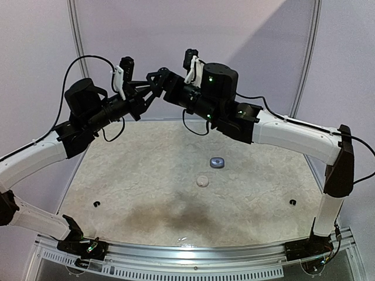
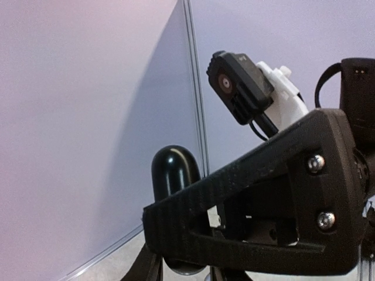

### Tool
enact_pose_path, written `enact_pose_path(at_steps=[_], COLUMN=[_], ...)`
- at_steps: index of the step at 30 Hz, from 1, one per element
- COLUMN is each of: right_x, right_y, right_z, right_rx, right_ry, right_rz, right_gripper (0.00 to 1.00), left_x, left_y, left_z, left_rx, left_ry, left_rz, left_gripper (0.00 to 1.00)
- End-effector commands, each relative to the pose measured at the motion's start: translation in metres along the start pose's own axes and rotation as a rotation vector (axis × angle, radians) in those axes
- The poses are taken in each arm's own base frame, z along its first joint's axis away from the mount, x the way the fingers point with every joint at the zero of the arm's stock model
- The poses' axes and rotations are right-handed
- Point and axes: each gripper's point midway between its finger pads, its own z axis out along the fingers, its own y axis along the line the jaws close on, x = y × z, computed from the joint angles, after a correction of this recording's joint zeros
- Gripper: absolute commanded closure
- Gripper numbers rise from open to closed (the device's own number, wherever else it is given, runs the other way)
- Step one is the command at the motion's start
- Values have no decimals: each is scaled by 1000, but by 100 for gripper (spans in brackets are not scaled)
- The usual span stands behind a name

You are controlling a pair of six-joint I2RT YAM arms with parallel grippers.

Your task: Insert the wireless bluetooth earbuds into the charging case

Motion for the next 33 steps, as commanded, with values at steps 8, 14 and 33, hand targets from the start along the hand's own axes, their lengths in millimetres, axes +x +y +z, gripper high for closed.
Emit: enact_pose_path(at_steps=[8,14,33], right_x=[-43,-35,104], right_y=[17,8,-12], right_z=[-81,-115,-130], right_rx=[-45,-53,-435], right_ry=[5,187,745], right_rz=[-371,-527,-859], right_gripper=[1,1,14], left_x=[46,69,87], left_y=[-41,-67,-95], left_z=[-45,-66,-107], left_rx=[179,328,608], left_ry=[181,281,420], left_rz=[-33,-19,187], left_gripper=[100,100,100])
